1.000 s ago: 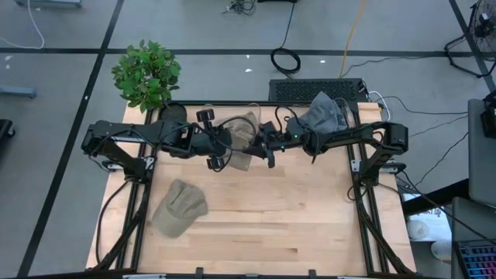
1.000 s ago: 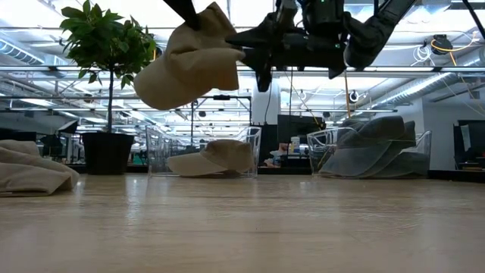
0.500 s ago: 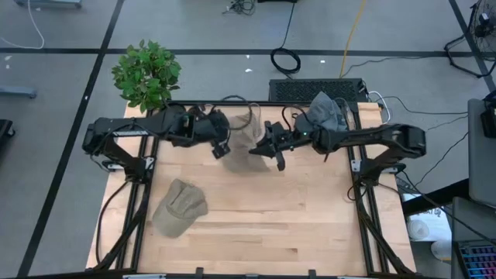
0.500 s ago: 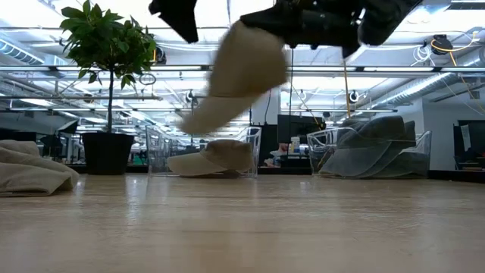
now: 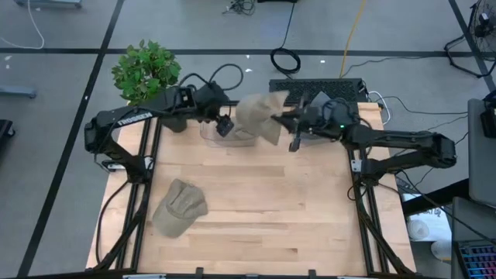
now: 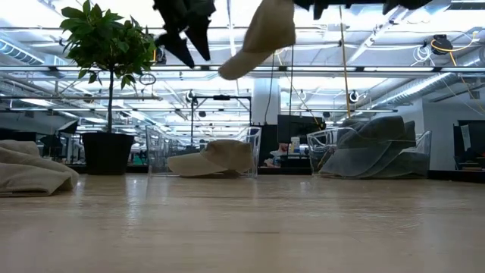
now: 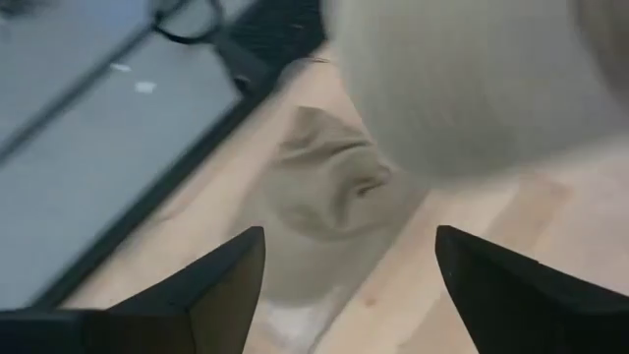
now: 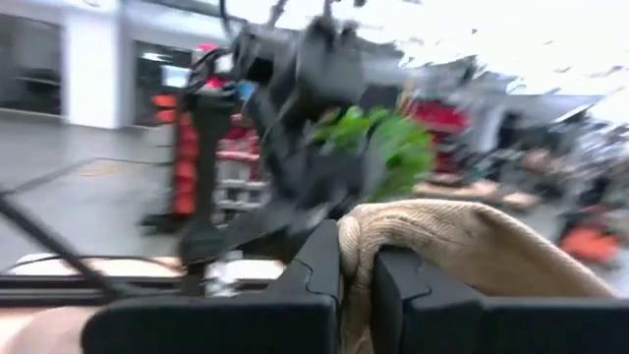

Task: Pick & Place hat
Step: Put the right brown cap into the left transparent bin

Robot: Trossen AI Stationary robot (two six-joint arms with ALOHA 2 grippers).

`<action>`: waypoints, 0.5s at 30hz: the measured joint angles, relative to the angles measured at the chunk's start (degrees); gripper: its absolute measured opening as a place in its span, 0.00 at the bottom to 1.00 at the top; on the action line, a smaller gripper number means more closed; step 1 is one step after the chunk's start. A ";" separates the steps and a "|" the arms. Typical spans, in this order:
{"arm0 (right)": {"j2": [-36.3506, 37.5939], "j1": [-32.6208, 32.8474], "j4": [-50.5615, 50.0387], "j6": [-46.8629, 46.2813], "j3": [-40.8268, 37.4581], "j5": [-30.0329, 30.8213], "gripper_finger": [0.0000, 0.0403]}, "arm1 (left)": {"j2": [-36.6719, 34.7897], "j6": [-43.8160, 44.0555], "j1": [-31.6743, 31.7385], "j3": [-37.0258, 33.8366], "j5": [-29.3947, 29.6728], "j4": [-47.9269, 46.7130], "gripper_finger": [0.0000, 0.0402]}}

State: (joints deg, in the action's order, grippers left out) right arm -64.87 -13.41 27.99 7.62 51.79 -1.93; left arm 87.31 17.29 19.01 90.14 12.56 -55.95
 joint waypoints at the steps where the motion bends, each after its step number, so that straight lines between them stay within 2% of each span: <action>1: 0.85 0.01 -0.08 1.56 0.00 1.29 0.02 | 0.00 -0.53 0.97 -1.08 -2.62 1.62 0.74; 4: 1.99 -0.03 0.45 4.12 0.00 3.55 0.02 | 0.00 -1.63 3.63 -4.93 -10.19 7.66 0.69; 10: 1.60 -0.11 0.48 5.00 0.00 3.43 0.02 | 0.04 -0.31 6.66 -11.69 -29.23 28.02 0.61; 15: 1.50 -0.11 3.46 5.82 -0.02 3.24 0.02 | 0.04 4.48 8.06 -15.15 -35.08 39.76 0.59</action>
State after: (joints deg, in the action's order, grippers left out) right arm -63.37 -13.52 31.45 13.45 51.77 1.32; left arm 87.35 21.76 27.07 74.99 -22.51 -16.19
